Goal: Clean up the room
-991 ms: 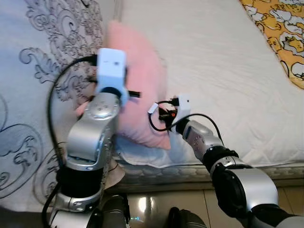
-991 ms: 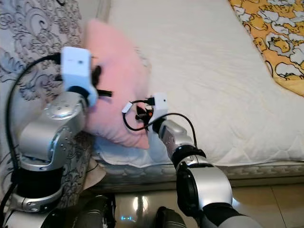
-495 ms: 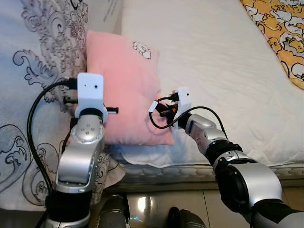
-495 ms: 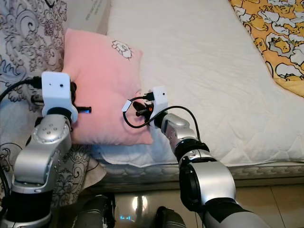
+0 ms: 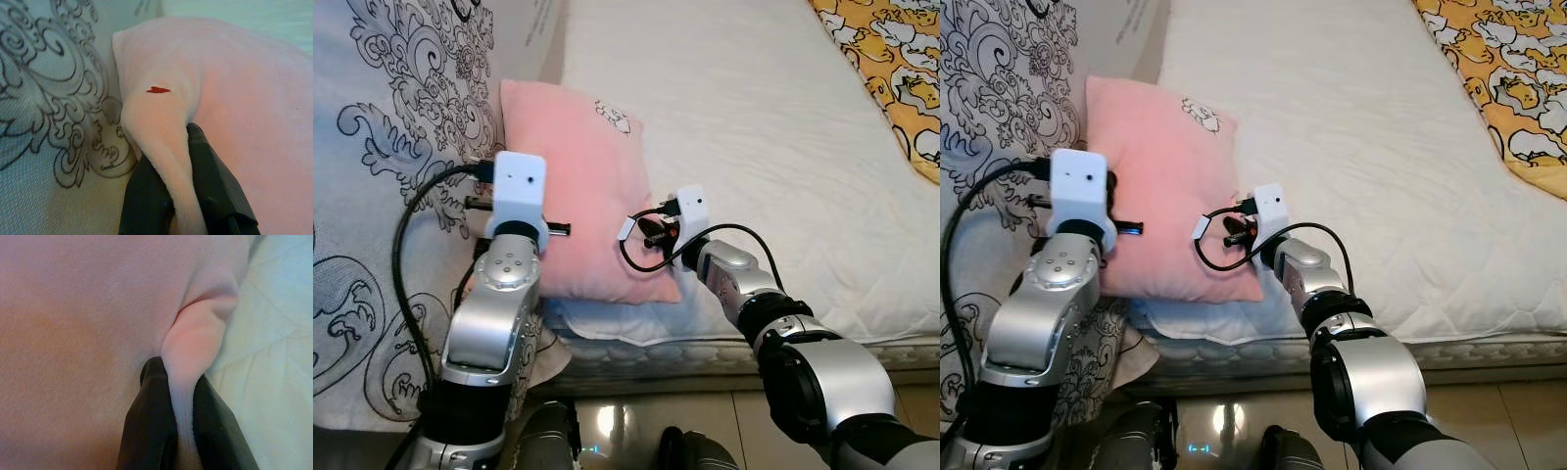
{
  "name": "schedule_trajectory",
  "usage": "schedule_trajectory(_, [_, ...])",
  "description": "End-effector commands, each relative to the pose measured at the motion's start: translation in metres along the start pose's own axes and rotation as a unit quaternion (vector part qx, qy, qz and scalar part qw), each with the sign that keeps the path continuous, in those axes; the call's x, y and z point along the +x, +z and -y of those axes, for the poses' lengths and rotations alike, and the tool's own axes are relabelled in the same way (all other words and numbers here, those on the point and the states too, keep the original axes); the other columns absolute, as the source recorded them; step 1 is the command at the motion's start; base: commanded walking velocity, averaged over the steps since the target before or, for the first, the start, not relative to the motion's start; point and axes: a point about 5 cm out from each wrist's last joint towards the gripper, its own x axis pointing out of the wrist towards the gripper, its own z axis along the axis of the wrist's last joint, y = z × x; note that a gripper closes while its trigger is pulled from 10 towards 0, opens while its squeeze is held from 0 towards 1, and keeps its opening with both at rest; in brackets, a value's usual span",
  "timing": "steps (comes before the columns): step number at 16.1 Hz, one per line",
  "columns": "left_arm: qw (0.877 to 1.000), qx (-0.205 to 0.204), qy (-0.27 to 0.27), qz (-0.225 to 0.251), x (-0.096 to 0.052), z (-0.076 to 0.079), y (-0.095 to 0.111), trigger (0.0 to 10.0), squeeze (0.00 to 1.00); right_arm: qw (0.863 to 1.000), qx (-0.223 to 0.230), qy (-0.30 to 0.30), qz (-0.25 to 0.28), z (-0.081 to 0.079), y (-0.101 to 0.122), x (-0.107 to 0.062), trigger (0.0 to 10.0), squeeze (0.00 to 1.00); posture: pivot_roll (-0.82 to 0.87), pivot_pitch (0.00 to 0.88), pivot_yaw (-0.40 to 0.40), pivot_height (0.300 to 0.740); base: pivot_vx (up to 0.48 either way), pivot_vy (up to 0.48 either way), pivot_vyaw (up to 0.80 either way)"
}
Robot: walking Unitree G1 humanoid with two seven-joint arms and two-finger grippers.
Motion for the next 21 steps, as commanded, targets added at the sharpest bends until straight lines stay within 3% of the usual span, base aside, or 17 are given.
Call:
schedule_trajectory(1, [0.999,0.003,0.007,0.037,0.003,-0.004,0.015,10.0,0.00,0.999,-0.003,-0.035,-0.008,0.015,-0.008,-0.009,10.0,0.00,0.17,0.178,-0.076,0.740,0.000,0.000,0.00])
schedule_trajectory(5, [0.999,-0.009,0.013,0.044,0.006,-0.005,0.020,10.0,0.00,0.997,-0.035,-0.067,0.028,0.024,0.016,-0.009,10.0,0.00,0.17,0.167,-0.074,0.740,0.000,0.000,0.00])
schedule_trajectory(7, [0.997,-0.006,0.013,0.070,0.021,-0.005,0.034,10.0,0.00,0.994,-0.045,-0.078,0.056,0.026,0.038,-0.008,10.0,0.00,0.17,0.164,-0.075,0.740,0.000,0.000,0.00])
schedule_trajectory(9, [0.997,0.008,0.025,0.079,0.036,-0.007,0.034,10.0,0.00,0.993,-0.058,-0.084,0.059,0.026,0.044,-0.007,10.0,0.00,0.17,0.171,-0.075,0.740,0.000,0.000,0.00])
schedule_trajectory(13, [0.996,0.042,0.036,0.076,0.054,-0.006,0.024,10.0,0.00,0.993,-0.059,-0.098,0.038,0.025,0.034,-0.006,10.0,0.00,0.16,0.195,-0.073,0.740,0.000,0.000,0.00])
schedule_trajectory(19, [0.996,0.049,0.036,0.065,0.045,0.009,0.001,10.0,0.00,0.993,-0.066,-0.100,0.004,0.024,0.010,-0.008,10.0,0.00,0.17,0.234,-0.077,0.740,0.000,0.000,0.00])
schedule_trajectory(21, [0.993,0.044,0.077,0.082,0.039,-0.002,0.002,10.0,0.00,0.993,-0.074,-0.095,0.004,0.021,0.010,-0.006,10.0,0.00,0.17,0.236,-0.079,0.740,0.000,0.000,0.00])
